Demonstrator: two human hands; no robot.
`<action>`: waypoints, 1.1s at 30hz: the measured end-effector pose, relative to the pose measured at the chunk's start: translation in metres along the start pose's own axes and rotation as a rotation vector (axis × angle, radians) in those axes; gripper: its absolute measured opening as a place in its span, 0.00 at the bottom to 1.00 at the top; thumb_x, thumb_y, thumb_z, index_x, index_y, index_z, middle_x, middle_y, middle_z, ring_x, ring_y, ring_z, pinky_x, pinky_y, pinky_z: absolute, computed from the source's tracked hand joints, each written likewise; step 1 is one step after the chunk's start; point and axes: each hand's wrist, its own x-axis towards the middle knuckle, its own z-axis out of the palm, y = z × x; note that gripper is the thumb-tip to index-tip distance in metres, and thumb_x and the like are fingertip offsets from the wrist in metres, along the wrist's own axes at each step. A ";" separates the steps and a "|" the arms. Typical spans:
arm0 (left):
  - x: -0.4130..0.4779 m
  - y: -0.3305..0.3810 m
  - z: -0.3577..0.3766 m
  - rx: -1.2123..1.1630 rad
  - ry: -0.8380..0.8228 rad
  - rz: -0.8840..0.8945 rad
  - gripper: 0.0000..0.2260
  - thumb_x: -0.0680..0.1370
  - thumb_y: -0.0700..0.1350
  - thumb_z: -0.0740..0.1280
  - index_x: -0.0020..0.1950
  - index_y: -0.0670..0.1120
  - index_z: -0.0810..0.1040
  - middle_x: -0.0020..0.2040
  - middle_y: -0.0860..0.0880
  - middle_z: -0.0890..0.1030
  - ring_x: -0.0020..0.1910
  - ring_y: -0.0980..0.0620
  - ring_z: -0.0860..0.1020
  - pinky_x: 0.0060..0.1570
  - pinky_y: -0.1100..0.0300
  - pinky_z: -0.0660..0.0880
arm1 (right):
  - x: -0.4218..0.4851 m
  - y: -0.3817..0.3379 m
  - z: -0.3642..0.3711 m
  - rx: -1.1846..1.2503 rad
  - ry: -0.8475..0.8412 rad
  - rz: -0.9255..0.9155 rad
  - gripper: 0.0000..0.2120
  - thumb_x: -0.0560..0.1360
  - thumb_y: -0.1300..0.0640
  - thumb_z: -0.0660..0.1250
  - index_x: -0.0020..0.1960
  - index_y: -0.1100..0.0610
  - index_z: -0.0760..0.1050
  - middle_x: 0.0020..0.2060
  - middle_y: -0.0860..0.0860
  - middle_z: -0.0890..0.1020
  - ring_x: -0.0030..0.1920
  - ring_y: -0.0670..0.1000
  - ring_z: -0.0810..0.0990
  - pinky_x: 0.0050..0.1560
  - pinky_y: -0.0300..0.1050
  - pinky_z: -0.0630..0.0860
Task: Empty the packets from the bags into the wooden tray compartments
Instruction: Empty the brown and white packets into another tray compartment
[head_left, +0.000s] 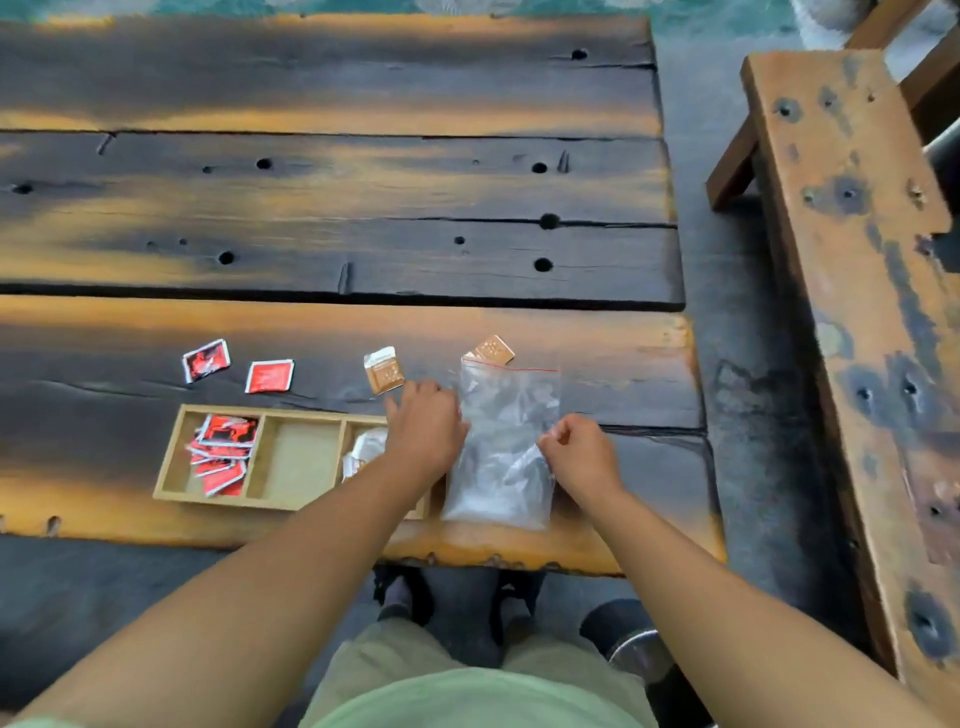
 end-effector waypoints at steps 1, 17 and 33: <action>0.003 0.001 0.001 0.031 -0.026 -0.009 0.07 0.78 0.51 0.66 0.44 0.49 0.74 0.50 0.49 0.78 0.61 0.44 0.72 0.68 0.37 0.59 | 0.002 0.000 0.003 -0.022 -0.006 0.022 0.10 0.76 0.55 0.66 0.39 0.56 0.70 0.34 0.51 0.77 0.36 0.52 0.75 0.35 0.46 0.68; 0.026 0.009 0.017 -0.140 -0.082 -0.241 0.11 0.72 0.37 0.62 0.33 0.49 0.66 0.32 0.50 0.72 0.41 0.44 0.72 0.53 0.47 0.60 | 0.008 -0.009 0.033 0.199 0.040 0.085 0.07 0.78 0.57 0.63 0.43 0.54 0.67 0.39 0.50 0.74 0.37 0.50 0.72 0.35 0.46 0.68; 0.003 0.081 0.040 -0.713 -0.065 -0.010 0.06 0.74 0.35 0.66 0.41 0.44 0.74 0.36 0.50 0.77 0.36 0.52 0.74 0.35 0.57 0.71 | 0.004 0.051 -0.046 0.414 0.132 0.212 0.06 0.76 0.64 0.66 0.50 0.56 0.74 0.46 0.54 0.80 0.42 0.53 0.77 0.39 0.46 0.74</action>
